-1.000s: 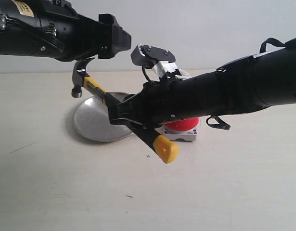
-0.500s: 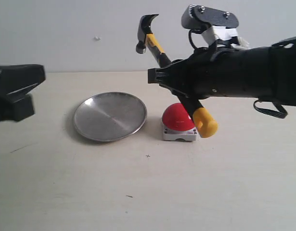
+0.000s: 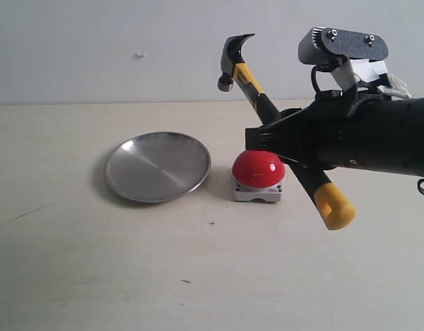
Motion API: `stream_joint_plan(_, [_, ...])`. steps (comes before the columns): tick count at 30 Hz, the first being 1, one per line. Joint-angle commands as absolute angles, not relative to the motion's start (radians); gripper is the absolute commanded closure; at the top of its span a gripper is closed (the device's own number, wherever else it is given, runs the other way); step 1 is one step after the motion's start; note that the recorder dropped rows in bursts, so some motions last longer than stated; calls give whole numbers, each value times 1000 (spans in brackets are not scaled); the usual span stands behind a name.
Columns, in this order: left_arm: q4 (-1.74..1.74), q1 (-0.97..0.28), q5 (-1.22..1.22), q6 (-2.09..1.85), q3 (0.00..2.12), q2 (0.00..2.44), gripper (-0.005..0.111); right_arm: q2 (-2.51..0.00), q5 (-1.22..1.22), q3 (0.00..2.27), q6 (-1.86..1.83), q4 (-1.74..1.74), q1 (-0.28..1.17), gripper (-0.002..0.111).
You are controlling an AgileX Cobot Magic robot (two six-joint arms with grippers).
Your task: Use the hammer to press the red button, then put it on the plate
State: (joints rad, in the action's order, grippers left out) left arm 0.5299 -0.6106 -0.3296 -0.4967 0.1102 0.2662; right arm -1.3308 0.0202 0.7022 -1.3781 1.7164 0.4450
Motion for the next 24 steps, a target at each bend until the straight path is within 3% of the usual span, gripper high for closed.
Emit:
stream_joint_plan(1, [1003, -554, -333, -938, 105, 135, 107, -1312, 35, 706, -1394, 1684, 442, 108])
stream_joint_plan(5, [1176, -483, -333, -1119, 105, 57, 107, -1312, 39, 706, -1394, 1684, 442, 108])
stream_joint_plan(17, [1193, -223, -159, -1148, 92, 0, 107, -1312, 80, 706, -1394, 1646, 442, 108])
stream_joint_plan(24, [1193, -161, -53, -1060, 20, 0, 107, -1312, -8, 704, -1394, 1638, 442, 108])
